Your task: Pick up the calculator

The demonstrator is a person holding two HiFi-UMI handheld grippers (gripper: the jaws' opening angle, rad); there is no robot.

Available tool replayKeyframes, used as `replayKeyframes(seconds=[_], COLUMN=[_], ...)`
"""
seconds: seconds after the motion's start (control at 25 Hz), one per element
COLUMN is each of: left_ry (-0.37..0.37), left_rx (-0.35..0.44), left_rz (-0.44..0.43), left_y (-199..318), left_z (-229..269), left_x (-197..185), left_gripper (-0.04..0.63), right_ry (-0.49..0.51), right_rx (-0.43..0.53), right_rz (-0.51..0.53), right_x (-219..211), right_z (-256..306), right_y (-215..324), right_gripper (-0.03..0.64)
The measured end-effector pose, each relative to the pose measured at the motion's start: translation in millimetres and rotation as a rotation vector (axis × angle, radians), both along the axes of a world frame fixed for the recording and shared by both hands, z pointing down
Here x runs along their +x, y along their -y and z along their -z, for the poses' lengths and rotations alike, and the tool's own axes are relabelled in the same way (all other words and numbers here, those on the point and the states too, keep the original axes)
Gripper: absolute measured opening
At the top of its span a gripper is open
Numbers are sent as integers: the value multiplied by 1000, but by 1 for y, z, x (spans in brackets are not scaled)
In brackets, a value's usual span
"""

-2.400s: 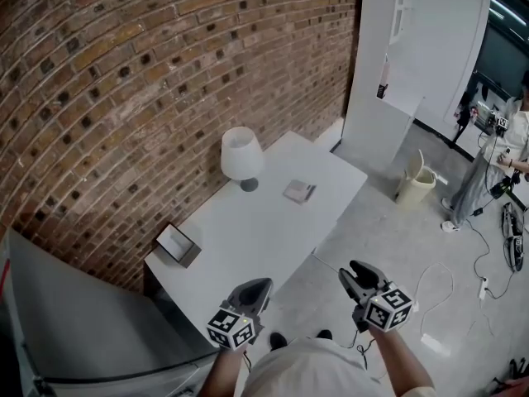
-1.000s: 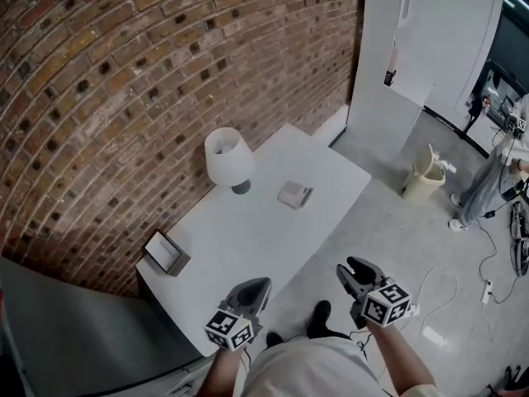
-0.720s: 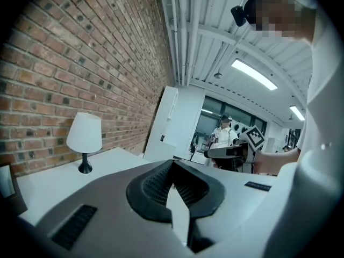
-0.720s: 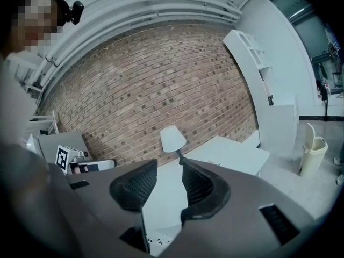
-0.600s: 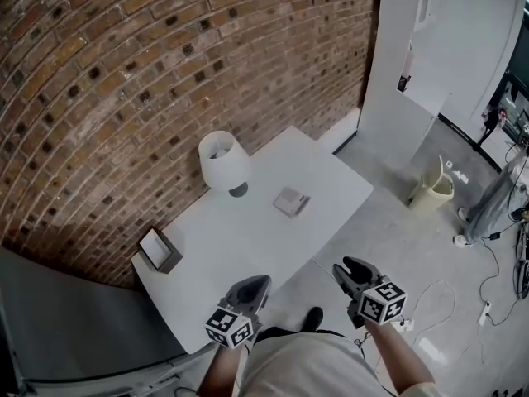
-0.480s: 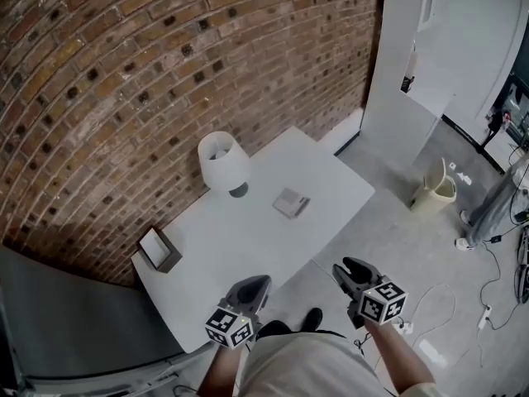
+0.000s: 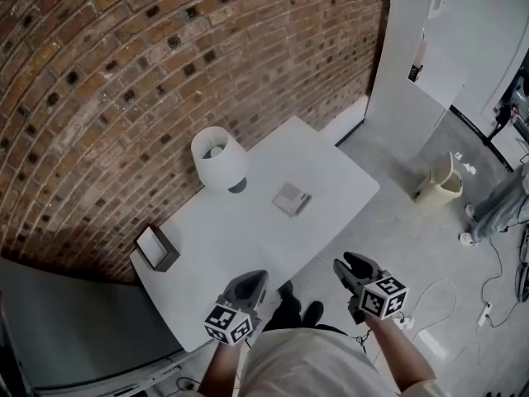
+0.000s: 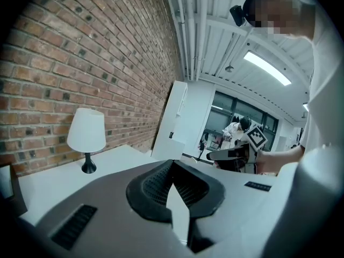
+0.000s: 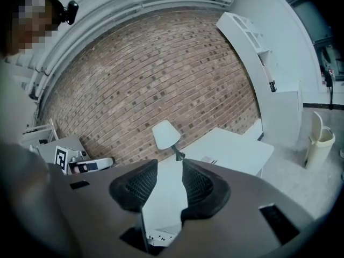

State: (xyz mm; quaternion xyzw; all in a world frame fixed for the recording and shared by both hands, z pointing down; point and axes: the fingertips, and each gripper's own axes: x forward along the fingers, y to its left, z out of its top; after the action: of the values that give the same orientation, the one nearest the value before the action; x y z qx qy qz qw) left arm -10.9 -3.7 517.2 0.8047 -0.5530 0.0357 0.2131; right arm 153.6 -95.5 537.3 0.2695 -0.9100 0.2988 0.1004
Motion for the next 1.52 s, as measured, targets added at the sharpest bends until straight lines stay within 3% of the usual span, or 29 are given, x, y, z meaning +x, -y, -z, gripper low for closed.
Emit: replayKeyframes(seconds=[0.52, 0.84, 1.28, 1.52], left_ry=[-14, -20, -56, -59], left_rx=[-36, -78, -122, -151], left_rz=[-93, -139, -97, -37], left_y=[97, 129, 153, 171], left_z=[-41, -76, -117, -131], left_x=[-55, -86, -106, -102], left_gripper=[14, 14, 14, 14], right_ry=[-99, -161, -189, -250], right_rx=[-69, -128, -292, -333], right_rz=[-35, -53, -53, 11], right_x=[-63, -96, -125, -132], right_z=[-49, -90, -162, -208], right_y=[80, 120, 154, 179], right_gripper=[161, 164, 176, 189])
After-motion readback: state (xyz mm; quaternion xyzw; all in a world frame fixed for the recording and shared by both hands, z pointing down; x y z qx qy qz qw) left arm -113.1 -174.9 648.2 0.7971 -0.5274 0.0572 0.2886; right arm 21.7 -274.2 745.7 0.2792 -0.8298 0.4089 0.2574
